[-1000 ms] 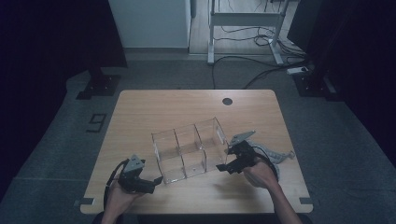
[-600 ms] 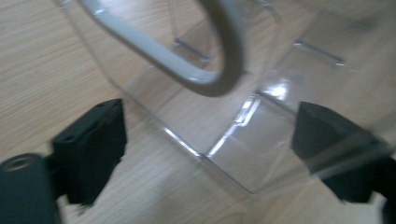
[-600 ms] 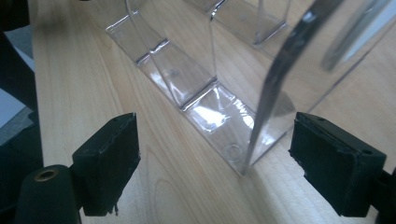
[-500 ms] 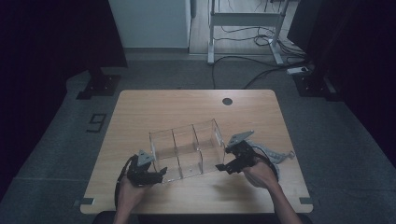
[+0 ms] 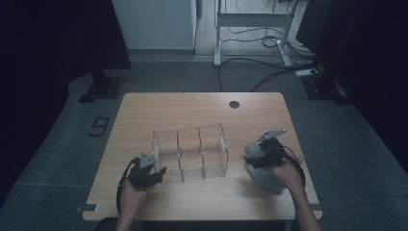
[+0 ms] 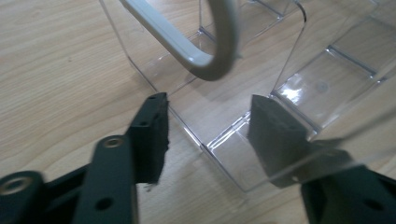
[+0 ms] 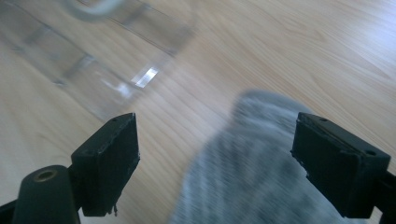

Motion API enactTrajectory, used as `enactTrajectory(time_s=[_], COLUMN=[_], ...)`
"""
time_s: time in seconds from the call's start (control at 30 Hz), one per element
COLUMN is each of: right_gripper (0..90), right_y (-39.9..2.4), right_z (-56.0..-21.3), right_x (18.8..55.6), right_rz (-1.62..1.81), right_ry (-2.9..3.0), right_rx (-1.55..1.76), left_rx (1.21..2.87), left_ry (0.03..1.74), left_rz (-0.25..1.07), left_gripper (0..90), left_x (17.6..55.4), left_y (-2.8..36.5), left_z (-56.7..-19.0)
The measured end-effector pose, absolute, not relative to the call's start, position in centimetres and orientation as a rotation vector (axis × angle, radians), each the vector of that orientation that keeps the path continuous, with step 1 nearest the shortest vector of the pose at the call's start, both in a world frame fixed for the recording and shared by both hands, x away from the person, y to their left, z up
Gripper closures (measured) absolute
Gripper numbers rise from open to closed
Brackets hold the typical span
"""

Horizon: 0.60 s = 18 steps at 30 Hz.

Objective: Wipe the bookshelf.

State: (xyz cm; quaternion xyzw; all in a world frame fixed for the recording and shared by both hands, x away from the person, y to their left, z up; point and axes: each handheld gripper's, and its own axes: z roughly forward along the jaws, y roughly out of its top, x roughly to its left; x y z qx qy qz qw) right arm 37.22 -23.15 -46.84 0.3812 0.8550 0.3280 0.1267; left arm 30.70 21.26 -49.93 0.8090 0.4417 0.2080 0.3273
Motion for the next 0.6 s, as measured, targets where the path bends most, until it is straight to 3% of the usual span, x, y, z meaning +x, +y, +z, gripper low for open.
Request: enactTrajectory(time_s=[0.6], right_gripper=[16.8], right_y=[-25.2], right_z=[-51.9], right_x=[37.0], right_rz=[0.694], right_ry=[2.555], right_rx=[1.274], left_rx=[2.117], left_ry=[1.236], left_rz=[0.648], left_gripper=[76.4], left_x=[32.0], left_y=[22.7], left_z=[-49.9])
